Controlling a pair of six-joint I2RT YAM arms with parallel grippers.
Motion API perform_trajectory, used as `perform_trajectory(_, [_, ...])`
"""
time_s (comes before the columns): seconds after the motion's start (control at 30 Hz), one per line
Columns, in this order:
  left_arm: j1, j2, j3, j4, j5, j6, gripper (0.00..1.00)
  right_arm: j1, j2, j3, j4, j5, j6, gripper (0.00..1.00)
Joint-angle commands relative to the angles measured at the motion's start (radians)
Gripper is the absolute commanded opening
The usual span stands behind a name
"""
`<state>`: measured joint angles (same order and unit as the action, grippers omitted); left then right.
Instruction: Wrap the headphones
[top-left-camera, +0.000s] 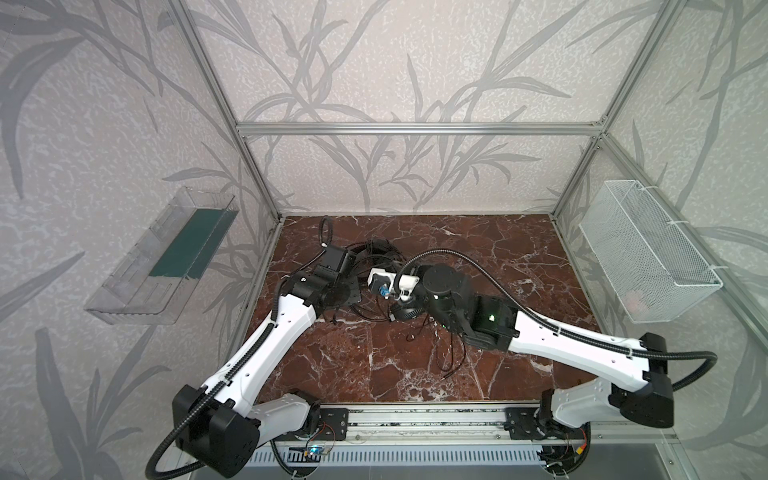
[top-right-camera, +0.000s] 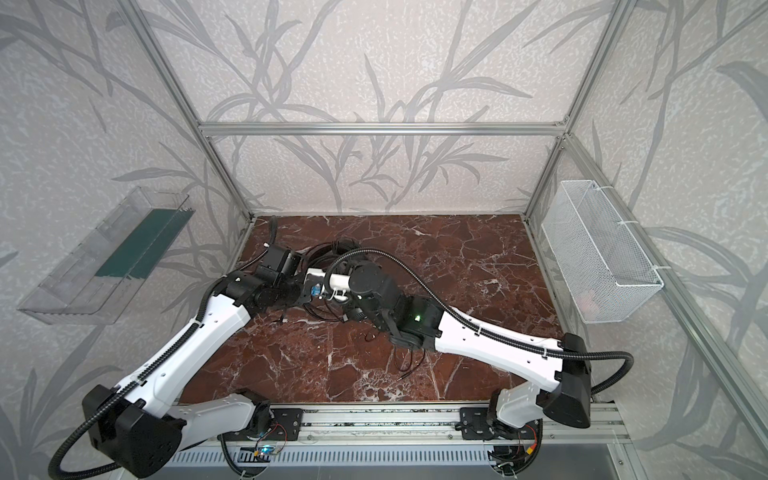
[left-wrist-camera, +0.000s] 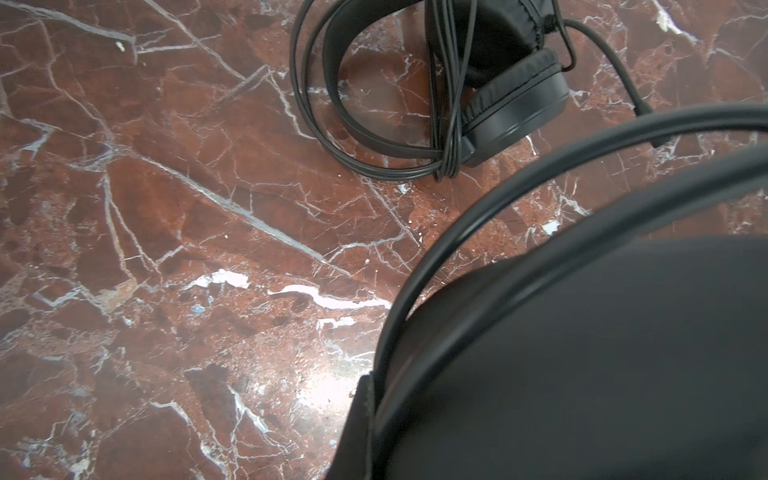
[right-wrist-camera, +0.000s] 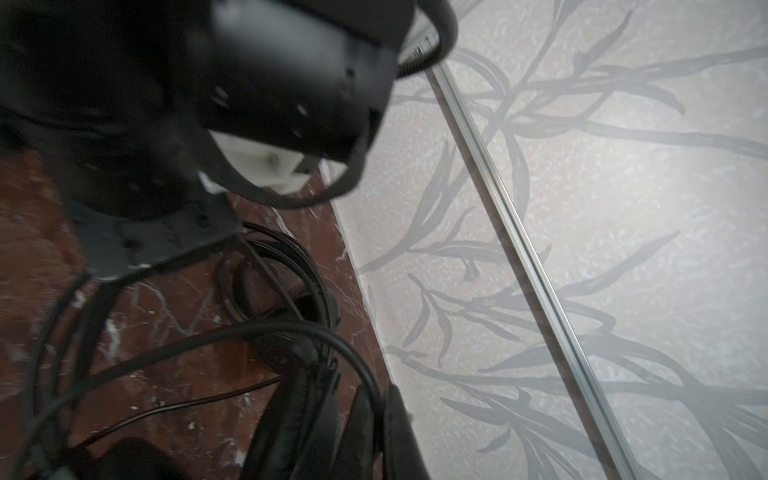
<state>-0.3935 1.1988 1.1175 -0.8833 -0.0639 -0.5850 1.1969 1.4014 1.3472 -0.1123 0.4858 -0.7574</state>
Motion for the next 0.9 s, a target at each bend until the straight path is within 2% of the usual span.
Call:
perform_trajectory(0.0, [-0.003,-0.012,0.041,0.0,-0.031,-0.003,0.0,0.039,-0.077,0.02,-0.16,-0.025,0.107,0.0])
perform_trajectory(0.17, [-0.003,-0.03,0.043,0.0,-0.054,0.003,0.0,0.087,-0.183,-0.012,-0.328,-0.063,0.24,0.0])
perform_trajectory(0.3, [-0.004,-0.036,0.046,-0.004,-0.059,0.008,0.0,0.104,-0.256,-0.046,-0.411,-0.045,0.326,0.0])
perform_trajectory(0.5, [-0.001,-0.036,0.046,-0.002,-0.068,0.004,0.0,0.109,-0.277,-0.052,-0.515,-0.092,0.412,0.0])
perform_trajectory(0.67, [-0.002,-0.037,0.044,-0.003,-0.074,0.006,0.0,0.142,-0.269,-0.018,-0.56,-0.171,0.447,0.0])
perform_trajectory(0.87, [-0.002,-0.047,0.044,-0.002,-0.069,0.013,0.0,0.144,-0.31,-0.068,-0.554,-0.083,0.399,0.0])
